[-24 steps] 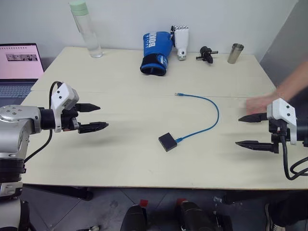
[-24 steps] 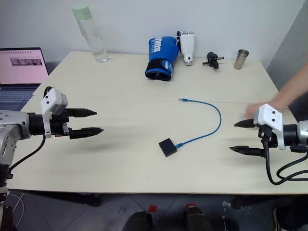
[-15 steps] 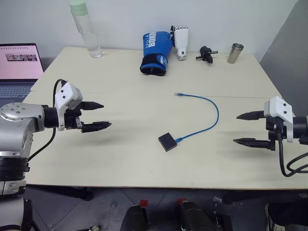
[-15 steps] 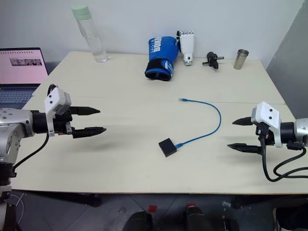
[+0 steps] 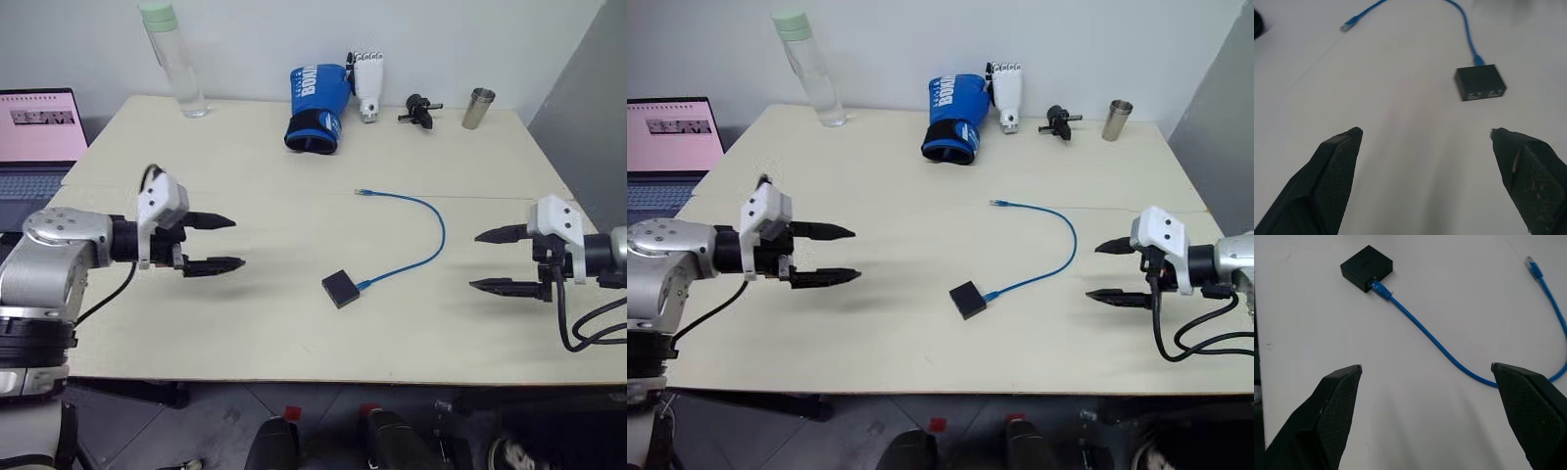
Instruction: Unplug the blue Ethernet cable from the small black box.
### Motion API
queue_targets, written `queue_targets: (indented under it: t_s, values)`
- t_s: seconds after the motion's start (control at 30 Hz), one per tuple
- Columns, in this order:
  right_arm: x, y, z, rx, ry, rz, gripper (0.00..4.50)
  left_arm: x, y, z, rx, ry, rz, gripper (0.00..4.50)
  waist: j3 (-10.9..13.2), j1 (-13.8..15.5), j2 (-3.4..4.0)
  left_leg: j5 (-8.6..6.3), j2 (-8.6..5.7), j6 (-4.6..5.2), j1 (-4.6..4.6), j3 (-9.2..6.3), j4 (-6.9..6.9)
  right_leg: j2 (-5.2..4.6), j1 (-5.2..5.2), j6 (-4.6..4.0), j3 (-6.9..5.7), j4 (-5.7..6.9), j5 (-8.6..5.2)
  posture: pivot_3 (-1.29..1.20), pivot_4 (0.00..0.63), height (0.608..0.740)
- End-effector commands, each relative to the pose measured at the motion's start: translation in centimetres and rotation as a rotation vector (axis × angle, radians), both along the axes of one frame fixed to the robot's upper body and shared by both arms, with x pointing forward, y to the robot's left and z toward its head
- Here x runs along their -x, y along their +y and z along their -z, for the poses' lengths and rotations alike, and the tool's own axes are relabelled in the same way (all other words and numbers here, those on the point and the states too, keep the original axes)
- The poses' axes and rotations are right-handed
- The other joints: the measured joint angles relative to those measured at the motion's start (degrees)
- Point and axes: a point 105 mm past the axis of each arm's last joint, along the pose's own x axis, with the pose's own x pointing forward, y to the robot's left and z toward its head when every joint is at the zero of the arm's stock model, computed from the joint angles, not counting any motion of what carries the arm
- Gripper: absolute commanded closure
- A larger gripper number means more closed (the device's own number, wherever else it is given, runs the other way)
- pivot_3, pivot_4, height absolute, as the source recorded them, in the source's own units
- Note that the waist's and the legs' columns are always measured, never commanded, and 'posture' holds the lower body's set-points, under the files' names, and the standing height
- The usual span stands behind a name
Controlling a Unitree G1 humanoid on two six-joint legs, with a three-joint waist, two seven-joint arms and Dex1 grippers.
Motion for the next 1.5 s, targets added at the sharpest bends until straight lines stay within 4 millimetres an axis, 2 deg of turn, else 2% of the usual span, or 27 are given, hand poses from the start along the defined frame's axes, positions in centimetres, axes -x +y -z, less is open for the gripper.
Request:
queue_targets:
  t_s: [0.03, 0.13, 0.27, 0.5, 0.6, 0.77, 0.93, 1.07, 1.17, 1.37, 1.5]
  values:
    - [-0.8, 2.8, 0.4, -0.006, -0.02, -0.112, 0.0, 2.1, -2.7, 0.8, -0.032, -0.001, 0.147, 0.01, 0.0, -0.2, 0.01, 0.0, 0.0, 0.0, 0.01, 0.0, 0.0, 0.01, 0.0, 0.0, 0.03, 0.01, 0.0, 0.0, 0.15, 0.74]
    - [-1.5, 4.3, 2.1, 0.001, 0.005, -0.179, 0.0, 3.2, -4.0, 2.0, -0.035, -0.006, 0.188, 0.01, 0.0, -0.2, 0.04, 0.0, 0.01, 0.0, 0.01, -0.03, -0.01, 0.03, -0.02, -0.01, 0.02, 0.03, 0.0, 0.0, 0.15, 0.74]
    - [-2.7, 5.9, 4.2, 0.038, 0.021, -0.251, 0.0, 3.4, -5.3, 2.4, 0.029, -0.049, 0.141, 0.01, 0.0, 0.0, 0.05, 0.0, -0.01, 0.01, -0.02, 0.0, 0.03, -0.01, -0.01, -0.02, 0.0, 0.02, 0.0, 0.0, 0.15, 0.74]
    - [-4.8, 9.1, 5.7, 0.043, 0.043, -0.36, 0.0, 4.8, -6.3, 3.0, 0.09, -0.075, 0.054, 0.01, 0.0, 0.0, 0.06, 0.0, 0.01, 0.01, 0.03, -0.01, 0.04, -0.05, 0.01, -0.04, 0.01, 0.08, 0.01, 0.0, 0.15, 0.74]
    - [-5.3, 10.3, 5.9, 0.032, 0.069, -0.404, 0.0, 5.8, -6.0, 3.5, 0.065, -0.06, 0.039, 0.01, 0.0, -0.1, 0.06, 0.0, 0.02, 0.01, 0.04, -0.02, 0.03, -0.04, 0.01, -0.05, -0.01, 0.1, 0.01, 0.0, 0.15, 0.74]
    - [-5.7, 10.8, 7.0, 0.064, 0.1, -0.445, 0.0, 5.8, -5.6, 3.2, 0.07, -0.076, 0.001, 0.01, 0.0, 0.2, 0.07, 0.0, 0.0, 0.0, 0.05, -0.03, 0.05, -0.07, 0.02, -0.07, -0.07, 0.15, -0.01, 0.0, 0.15, 0.74]
    - [-6.3, 11.6, 8.4, 0.118, 0.124, -0.473, 0.0, 6.4, -6.1, 3.0, 0.084, -0.077, -0.013, 0.01, 0.0, -0.1, 0.07, 0.01, 0.0, 0.0, 0.1, 0.01, 0.05, -0.08, 0.01, -0.08, -0.02, 0.21, -0.01, 0.0, 0.15, 0.74]
    - [-6.7, 11.8, 8.6, 0.126, 0.125, -0.467, 0.0, 6.7, -5.7, 3.0, 0.077, -0.071, -0.029, 0.01, 0.0, -0.2, 0.09, 0.01, 0.02, -0.01, 0.1, -0.03, 0.0, -0.07, -0.02, -0.22, -0.07, 0.31, -0.1, 0.0, 0.15, 0.74]
    - [-7.1, 12.3, 8.4, 0.113, 0.117, -0.458, 0.49, 6.4, -5.6, 2.9, 0.078, -0.08, -0.042, 0.0, 0.0, -0.3, 0.09, 0.01, 0.02, -0.01, 0.16, -0.04, 0.01, -0.07, 0.0, -0.24, -0.08, 0.4, -0.11, 0.0, 0.15, 0.74]
    - [-7.2, 12.7, 8.4, 0.107, 0.111, -0.464, 1.99, 6.4, -6.3, 3.0, 0.094, -0.082, -0.032, 0.0, 0.0, -0.4, 0.09, 0.01, 0.01, -0.01, 0.16, -0.05, 0.01, -0.07, 0.0, -0.24, -0.09, 0.42, -0.11, 0.0, 0.15, 0.74]
    - [-7.2, 12.7, 8.4, 0.105, 0.115, -0.47, 2.81, 6.1, -6.2, 2.9, 0.09, -0.085, -0.03, 0.0, 0.1, -0.4, 0.09, 0.01, 0.01, -0.01, 0.16, -0.06, 0.01, -0.07, 0.0, -0.24, -0.1, 0.42, -0.11, 0.0, 0.15, 0.74]
